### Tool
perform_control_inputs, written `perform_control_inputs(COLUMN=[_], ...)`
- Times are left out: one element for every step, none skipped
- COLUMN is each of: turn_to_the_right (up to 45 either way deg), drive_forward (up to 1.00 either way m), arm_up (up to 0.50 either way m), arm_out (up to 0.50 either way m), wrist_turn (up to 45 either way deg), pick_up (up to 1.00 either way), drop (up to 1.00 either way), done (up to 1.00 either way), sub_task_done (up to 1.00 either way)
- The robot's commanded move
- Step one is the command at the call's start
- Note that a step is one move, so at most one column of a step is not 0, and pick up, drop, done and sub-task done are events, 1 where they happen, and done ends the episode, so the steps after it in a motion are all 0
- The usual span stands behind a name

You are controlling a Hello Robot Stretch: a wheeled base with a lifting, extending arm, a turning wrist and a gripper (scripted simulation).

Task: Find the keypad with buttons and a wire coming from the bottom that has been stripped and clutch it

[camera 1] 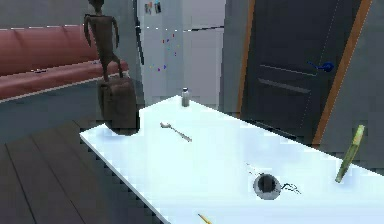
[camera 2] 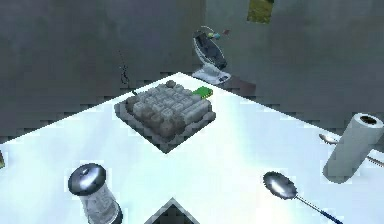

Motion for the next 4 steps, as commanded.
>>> perform_control_inputs(turn_to_the_right=[0.0, 0.0, 0.0, 0.0], drive_forward=[0.00, 0.00, 0.00, 0.00], arm_up=[0.50, 0.38, 0.00, 0.00], arm_out=[0.00, 0.00, 0.18, 0.00], wrist_turn=[0.0, 0.0, 0.0, 45.0], pick_up=[0.00, 0.00, 0.00, 0.00], drop=[0.00, 0.00, 0.00, 0.00], done=[0.00, 0.00, 0.00, 0.00], sub_task_done=[0.00, 0.00, 0.00, 0.00])
